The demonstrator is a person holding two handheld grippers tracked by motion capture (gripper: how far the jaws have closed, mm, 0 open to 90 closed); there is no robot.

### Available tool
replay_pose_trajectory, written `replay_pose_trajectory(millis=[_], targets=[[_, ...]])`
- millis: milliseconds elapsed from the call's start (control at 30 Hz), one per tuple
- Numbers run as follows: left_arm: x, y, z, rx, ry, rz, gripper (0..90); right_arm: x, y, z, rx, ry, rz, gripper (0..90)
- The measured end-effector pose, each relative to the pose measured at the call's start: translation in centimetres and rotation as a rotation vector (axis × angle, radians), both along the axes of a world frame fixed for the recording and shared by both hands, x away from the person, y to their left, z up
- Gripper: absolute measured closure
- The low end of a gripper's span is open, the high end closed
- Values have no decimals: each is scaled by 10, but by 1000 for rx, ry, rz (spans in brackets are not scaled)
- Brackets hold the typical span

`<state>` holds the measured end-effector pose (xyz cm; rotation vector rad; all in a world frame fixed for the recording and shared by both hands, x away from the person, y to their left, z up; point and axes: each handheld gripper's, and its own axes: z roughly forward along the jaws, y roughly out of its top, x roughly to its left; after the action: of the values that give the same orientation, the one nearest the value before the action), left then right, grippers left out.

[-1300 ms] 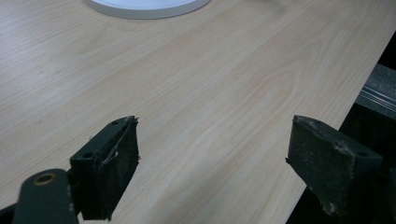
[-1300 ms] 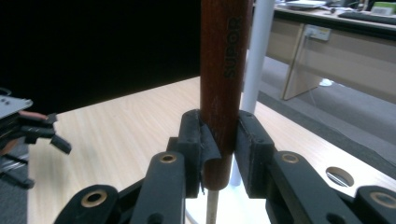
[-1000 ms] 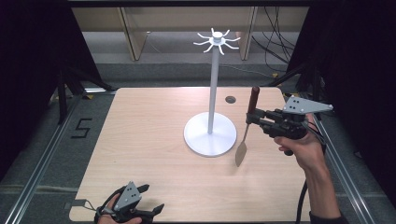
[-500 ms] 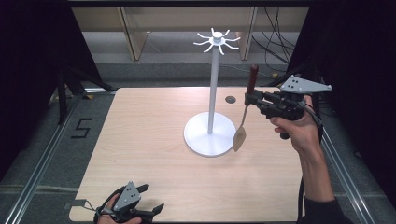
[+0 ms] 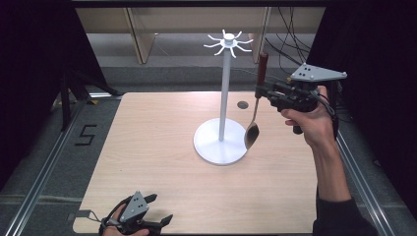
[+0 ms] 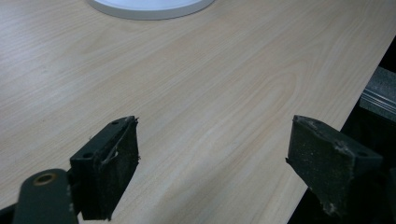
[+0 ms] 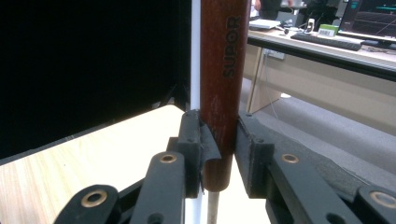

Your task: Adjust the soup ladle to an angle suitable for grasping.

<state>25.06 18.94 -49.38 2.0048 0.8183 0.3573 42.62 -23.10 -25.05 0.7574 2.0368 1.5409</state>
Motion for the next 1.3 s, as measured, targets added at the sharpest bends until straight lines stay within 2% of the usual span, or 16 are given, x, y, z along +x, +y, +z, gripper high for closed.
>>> replay_pose_trajectory(millis=[100, 133, 233, 333, 367, 467, 533, 633, 767, 833, 867, 933, 1000, 1133, 1200, 1300], targets=[[0, 0, 0, -6, -3, 3, 157, 3, 4, 4, -2, 8, -8, 741], [4, 4, 2, 56, -47, -31, 157, 5, 4, 5, -6, -2, -2, 741], [0, 0, 0, -4, -2, -2, 157, 8, 7, 8, -21, 0, -11, 741], [2, 3, 2, 29, -32, -22, 157, 11, 9, 10, -24, 8, -19, 741], [0, 1, 1, 13, -2, -6, 157, 13, 11, 10, -18, 16, -19, 741], [0, 1, 0, 7, -4, -4, 157, 16, 13, 10, -26, 24, -19, 741], [2, 3, 2, 31, -34, -24, 157, 18, 13, 11, -33, 15, -18, 741], [0, 1, 1, 10, 6, -10, 157, 19, 16, 12, -35, 12, -22, 740], [1, 2, 1, 19, -26, -19, 157, 21, 20, 13, -40, 27, -22, 740], [0, 2, 1, 12, -2, -4, 157, 23, 22, 13, -52, 22, -27, 740], [2, 3, 2, 36, -32, -22, 156, 23, 23, 13, -50, 37, -21, 740], [2, 3, 2, 33, -36, -25, 156, 24, 25, 14, -43, 42, -17, 740], [0, 2, 1, 13, 4, -7, 156, 25, 27, 14, -58, 23, -24, 740], [-1, 0, 1, -5, -7, -2, 156, 26, 30, 14, -59, 42, -35, 740], [1, 2, 2, 25, -27, -26, 156, 27, 31, 14, -63, 36, -23, 740], [0, 1, 2, 7, -9, -7, 156, 28, 34, 14, -65, 41, -24, 740]])
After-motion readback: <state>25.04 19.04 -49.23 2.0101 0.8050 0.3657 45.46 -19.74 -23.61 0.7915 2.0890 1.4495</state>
